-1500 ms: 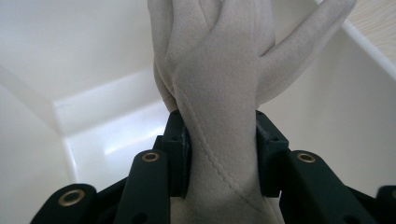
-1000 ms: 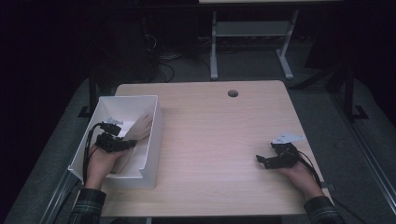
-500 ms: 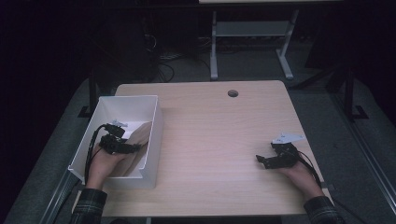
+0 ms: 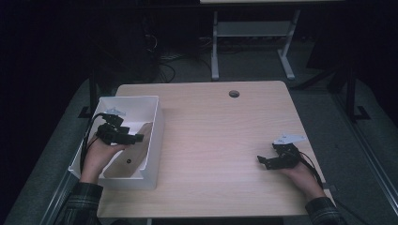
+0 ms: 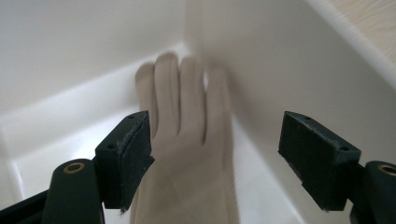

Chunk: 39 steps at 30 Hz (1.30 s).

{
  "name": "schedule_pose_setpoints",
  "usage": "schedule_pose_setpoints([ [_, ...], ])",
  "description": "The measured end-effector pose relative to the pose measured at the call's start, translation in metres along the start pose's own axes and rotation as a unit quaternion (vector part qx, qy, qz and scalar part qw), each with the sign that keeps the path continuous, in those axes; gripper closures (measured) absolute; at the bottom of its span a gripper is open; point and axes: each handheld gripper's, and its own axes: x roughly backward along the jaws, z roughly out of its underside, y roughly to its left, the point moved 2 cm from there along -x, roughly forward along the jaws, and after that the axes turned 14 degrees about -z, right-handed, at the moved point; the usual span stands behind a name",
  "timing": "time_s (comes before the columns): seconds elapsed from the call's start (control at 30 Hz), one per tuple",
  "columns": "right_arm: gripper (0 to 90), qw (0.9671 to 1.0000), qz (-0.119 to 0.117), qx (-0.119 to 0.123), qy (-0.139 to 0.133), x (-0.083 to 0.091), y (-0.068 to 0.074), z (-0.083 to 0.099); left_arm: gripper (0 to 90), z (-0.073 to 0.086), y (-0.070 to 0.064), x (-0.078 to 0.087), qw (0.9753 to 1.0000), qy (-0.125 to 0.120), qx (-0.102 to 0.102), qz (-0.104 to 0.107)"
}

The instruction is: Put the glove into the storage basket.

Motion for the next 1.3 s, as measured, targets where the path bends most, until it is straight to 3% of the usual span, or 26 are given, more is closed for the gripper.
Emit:
schedule_pose_setpoints([
  [0.17,13.0,1.0000,0.000,0.000,0.000,0.000,0.000,0.000,24.6,-0.020,-0.004,0.014,0.9997,-0.019,-0.004,0.015],
  [0.27,13.0,1.0000,0.000,-0.001,0.000,0.000,0.000,0.000,22.2,-0.033,-0.011,0.022,0.9987,-0.035,-0.003,0.038],
  [0.57,13.0,1.0000,0.000,0.000,0.000,0.000,0.000,0.000,19.1,-0.057,-0.044,0.031,0.9953,-0.061,-0.022,0.073],
  [0.93,13.0,1.0000,0.000,0.000,0.000,0.000,0.000,0.000,19.2,-0.079,-0.102,0.022,0.9888,-0.084,-0.049,0.113],
  [1.07,13.0,1.0000,0.000,0.000,0.000,0.000,0.000,0.000,19.2,-0.082,-0.125,0.013,0.9872,-0.080,-0.064,0.122],
  [1.1,13.0,1.0000,0.000,0.000,0.000,0.000,0.000,0.000,19.2,-0.082,-0.125,0.013,0.9872,-0.080,-0.064,0.122],
  [1.17,12.9,1.0000,0.000,-0.001,0.000,0.000,0.000,0.000,19.2,-0.082,-0.144,0.004,0.9862,-0.081,-0.068,0.128],
  [1.3,13.0,1.0000,-0.001,0.000,0.000,0.000,0.000,0.000,19.7,-0.079,-0.164,-0.006,0.9844,-0.082,-0.086,0.130],
])
